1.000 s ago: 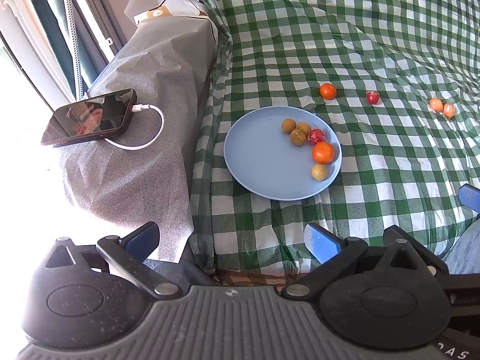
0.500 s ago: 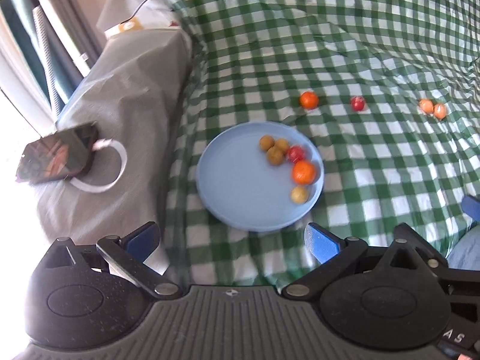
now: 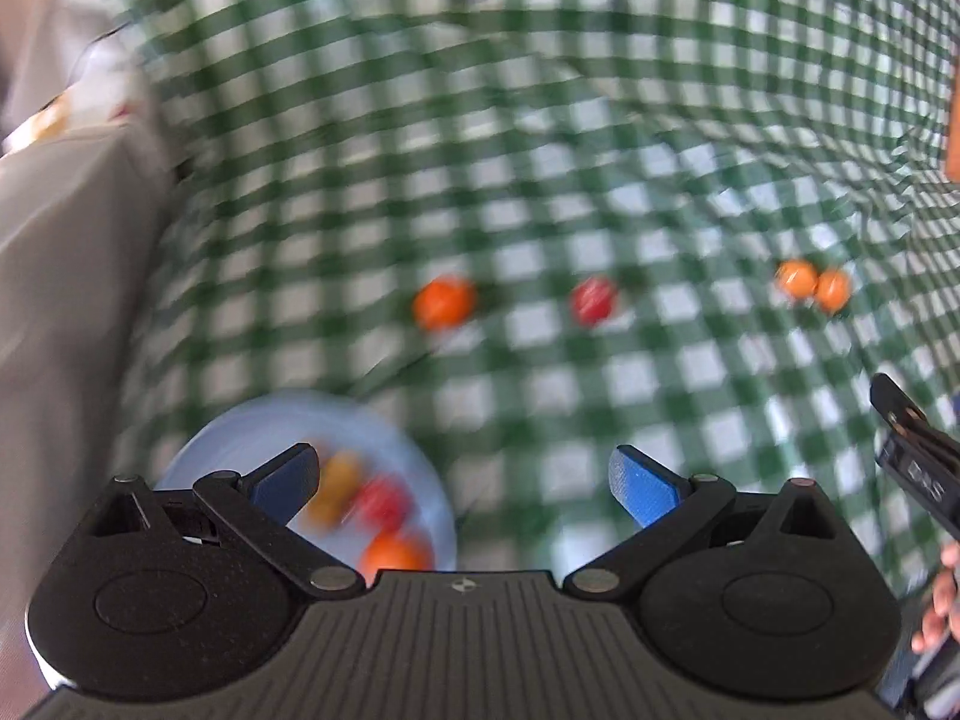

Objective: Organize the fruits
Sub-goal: 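Grasp a red plum with the left tool while the right tool grasps a mandarin, then carry the plum and mandarin over the blue plate and open both tools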

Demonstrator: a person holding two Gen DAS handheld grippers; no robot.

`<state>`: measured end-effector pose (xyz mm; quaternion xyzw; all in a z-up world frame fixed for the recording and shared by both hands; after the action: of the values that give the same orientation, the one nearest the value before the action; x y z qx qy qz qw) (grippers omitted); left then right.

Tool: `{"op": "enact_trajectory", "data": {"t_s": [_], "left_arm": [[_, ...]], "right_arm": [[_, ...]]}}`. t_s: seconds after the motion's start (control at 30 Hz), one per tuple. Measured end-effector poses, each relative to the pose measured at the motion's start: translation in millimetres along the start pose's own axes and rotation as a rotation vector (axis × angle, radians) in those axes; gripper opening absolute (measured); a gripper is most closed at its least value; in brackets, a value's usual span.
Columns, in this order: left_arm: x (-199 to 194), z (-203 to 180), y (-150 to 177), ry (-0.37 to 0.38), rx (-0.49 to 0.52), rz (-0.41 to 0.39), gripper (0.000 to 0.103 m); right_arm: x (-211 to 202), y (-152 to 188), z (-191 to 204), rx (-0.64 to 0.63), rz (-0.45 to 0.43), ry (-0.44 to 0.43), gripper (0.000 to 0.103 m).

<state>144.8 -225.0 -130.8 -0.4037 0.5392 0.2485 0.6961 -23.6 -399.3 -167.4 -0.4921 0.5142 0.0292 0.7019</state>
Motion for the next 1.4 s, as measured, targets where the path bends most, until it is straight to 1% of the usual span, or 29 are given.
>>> {"op": "enact_trajectory", "data": {"t_s": [0.03, 0.1, 0.13, 0.23, 0.33, 0.4, 0.43, 0.47, 0.5, 0.53, 0.57, 0.6, 0.63, 0.7, 0.8, 0.93, 1.03, 1.13, 1.27, 1.4], "left_arm": [[10.6, -10.9, -13.1, 0.0, 0.015, -0.005, 0.103], [33.5, -30.6, -37.3, 0.006, 0.043, -0.006, 0.103], [46.1, -38.8, -48.9, 0.004, 0.053, -0.004, 0.103], [83.8, -53.5, -77.9, -0.027, 0.057, 0.007, 0.103], [113.4, -60.8, -98.6, -0.022, 0.045, 0.02, 0.103], [127.9, -63.9, -108.5, -0.023, 0.041, 0.027, 0.102], [133.8, -64.9, -113.0, -0.012, 0.039, 0.031, 0.099], [137.9, -65.7, -115.5, 0.009, 0.041, 0.041, 0.074], [142.7, -67.0, -116.6, 0.048, 0.046, 0.07, 0.03], [143.9, -65.9, -116.2, 0.087, 0.03, 0.094, 0.031], [140.8, -63.5, -116.2, 0.101, 0.003, 0.083, 0.031], [138.1, -63.2, -115.7, 0.113, 0.006, 0.078, 0.03], [133.5, -63.1, -113.9, 0.115, 0.017, 0.064, 0.03], [121.3, -60.9, -107.4, 0.1, 0.033, 0.038, 0.03], [92.7, -53.5, -88.3, 0.123, 0.039, 0.009, 0.031], [48.7, -37.4, -45.7, 0.143, 0.034, -0.008, 0.031], [14.7, -17.2, -6.0, 0.139, 0.029, -0.005, 0.031], [-20.5, 5.7, 34.4, 0.114, 0.019, -0.008, 0.031], [-63.5, 36.3, 85.8, 0.051, -0.011, -0.024, 0.031], [-94.9, 63.9, 137.9, 0.036, -0.054, -0.028, 0.031]], "right_arm": [[18.9, -8.0, -10.4, 0.007, -0.003, 0.022, 0.093], [59.1, -23.1, -26.1, 0.023, 0.02, 0.046, 0.09], [78.2, -29.2, -31.6, 0.029, 0.036, 0.049, 0.088], [129.1, -42.7, -40.3, 0.013, 0.077, 0.044, 0.088], [168.5, -49.6, -40.2, -0.036, 0.103, 0.016, 0.088], [186.5, -54.0, -39.7, -0.069, 0.112, -0.006, 0.088], [192.4, -56.4, -39.5, -0.083, 0.109, -0.011, 0.088], [196.1, -58.8, -39.5, -0.093, 0.095, -0.013, 0.088], [199.3, -61.8, -39.5, -0.103, 0.081, -0.015, 0.087], [201.6, -64.6, -38.8, -0.118, 0.071, -0.013, 0.08], [202.5, -66.3, -37.6, -0.136, 0.06, -0.016, 0.044], [201.5, -66.9, -35.0, -0.154, 0.061, -0.037, 0.039], [199.1, -67.7, -33.8, -0.156, 0.067, -0.027, 0.038], [191.8, -64.8, -36.1, -0.133, 0.081, 0.003, 0.038], [168.9, -56.3, -46.3, -0.065, 0.084, 0.047, 0.038], [116.6, -37.8, -54.1, 0.004, 0.083, 0.018, 0.038], [68.9, -22.5, -47.6, 0.015, 0.077, -0.042, 0.038], [17.9, -8.3, -29.0, -0.008, 0.075, -0.117, 0.038], [-49.7, 8.9, 6.7, -0.085, 0.068, -0.236, 0.038], [-106.6, 32.3, 53.6, -0.178, 0.082, -0.354, 0.039]]}}
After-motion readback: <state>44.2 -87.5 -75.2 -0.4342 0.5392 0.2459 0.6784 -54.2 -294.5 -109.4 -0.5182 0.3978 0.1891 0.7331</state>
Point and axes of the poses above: each gripper's, at about its wrist camera, not at the fingertips, and x roughly the way its jaws point, z to its left, y to its underside, the point moved 6 cm from there along x, roughly the way its jaws point, and after that the axes turned 15 degrees about z, right-handed, at the moved point
